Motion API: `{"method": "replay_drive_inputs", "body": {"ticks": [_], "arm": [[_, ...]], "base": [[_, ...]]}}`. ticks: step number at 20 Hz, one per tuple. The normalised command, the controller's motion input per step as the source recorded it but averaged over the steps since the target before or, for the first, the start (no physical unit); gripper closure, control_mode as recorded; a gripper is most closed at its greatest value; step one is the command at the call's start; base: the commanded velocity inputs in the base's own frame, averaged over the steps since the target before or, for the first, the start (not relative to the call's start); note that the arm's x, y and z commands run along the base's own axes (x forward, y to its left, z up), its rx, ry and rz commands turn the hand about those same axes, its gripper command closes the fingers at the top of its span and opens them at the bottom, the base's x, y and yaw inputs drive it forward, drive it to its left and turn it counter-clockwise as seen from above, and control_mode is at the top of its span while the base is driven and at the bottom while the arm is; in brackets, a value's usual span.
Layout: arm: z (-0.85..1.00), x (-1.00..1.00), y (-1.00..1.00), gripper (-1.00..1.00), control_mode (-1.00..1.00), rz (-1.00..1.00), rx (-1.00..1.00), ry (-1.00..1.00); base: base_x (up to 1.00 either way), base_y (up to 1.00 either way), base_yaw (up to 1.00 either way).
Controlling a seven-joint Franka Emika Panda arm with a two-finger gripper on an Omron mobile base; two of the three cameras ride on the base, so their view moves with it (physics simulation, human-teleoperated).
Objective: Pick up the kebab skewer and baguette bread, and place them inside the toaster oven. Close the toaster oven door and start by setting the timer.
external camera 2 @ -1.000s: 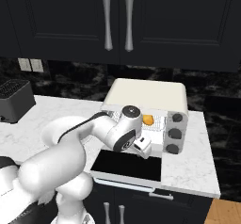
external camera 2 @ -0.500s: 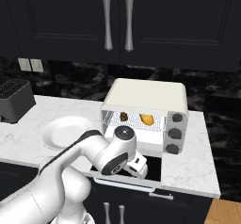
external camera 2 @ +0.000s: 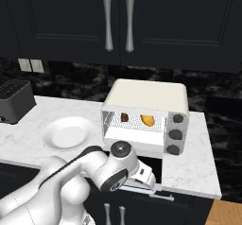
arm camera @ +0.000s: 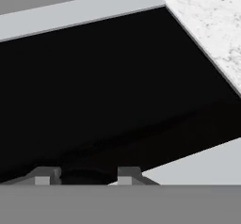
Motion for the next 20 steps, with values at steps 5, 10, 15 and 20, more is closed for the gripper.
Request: {"method": "replay_drive_inputs", "body": {"ticks": [5,10,15,20], "arm": [[-0.30,-0.37,-0.02,-1.00,-1.00,0.06,0.00,0.00],[0.00,-0.75,0.00,-1.00,-1.00,0.10,0.00,0.02],[-0.02,-0.62,0.01,-1.00,-1.00,0.10,0.00,0.09],[-0.44,0.19,0.05,-1.00,-1.00,0.09,0.00,0.04]], "base": [[0.00,0.00,0.00],[0.00,0.00,0.00],[0.00,0.00,0.00],[0.00,0.00,0.00]]}}
